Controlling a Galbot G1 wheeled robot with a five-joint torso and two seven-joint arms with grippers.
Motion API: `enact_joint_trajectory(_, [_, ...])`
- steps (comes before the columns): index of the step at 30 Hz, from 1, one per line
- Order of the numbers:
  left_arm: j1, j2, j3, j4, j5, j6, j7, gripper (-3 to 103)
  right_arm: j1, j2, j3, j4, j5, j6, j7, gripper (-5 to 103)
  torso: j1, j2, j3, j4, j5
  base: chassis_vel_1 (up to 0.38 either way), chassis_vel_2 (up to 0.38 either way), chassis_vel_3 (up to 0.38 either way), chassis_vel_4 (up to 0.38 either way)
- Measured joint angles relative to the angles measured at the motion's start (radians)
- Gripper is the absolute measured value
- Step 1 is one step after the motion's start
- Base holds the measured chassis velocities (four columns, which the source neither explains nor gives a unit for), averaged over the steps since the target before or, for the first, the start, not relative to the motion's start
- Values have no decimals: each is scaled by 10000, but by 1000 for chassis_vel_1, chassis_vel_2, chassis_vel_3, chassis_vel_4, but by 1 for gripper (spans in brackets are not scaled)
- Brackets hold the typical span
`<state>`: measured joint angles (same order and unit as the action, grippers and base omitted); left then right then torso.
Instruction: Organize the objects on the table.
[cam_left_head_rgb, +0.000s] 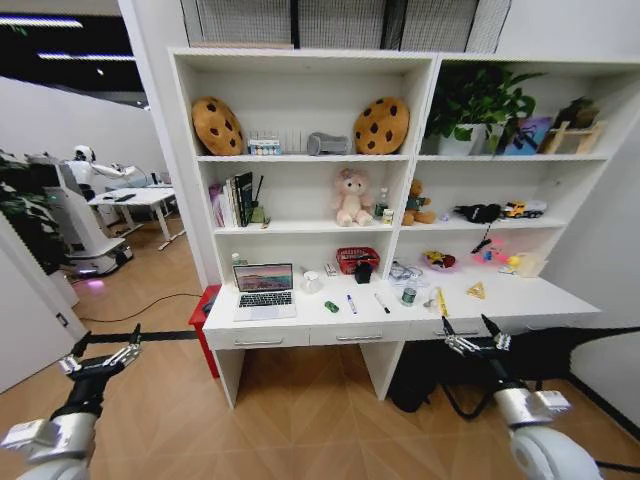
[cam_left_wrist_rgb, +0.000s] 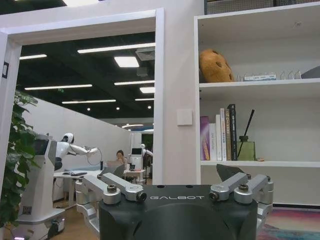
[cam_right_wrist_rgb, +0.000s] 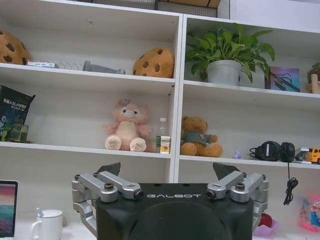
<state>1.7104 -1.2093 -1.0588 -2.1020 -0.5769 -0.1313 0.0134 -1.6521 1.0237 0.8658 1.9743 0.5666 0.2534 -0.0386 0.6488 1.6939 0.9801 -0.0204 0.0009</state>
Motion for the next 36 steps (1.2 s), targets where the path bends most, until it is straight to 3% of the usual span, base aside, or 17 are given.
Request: enact_joint_trajectory(36, [52,-209,-11,74,190,-135,44,100,-61,134,-108,-24,-13,73,-174,100,0,-1,0,2,0,0,0,0,0])
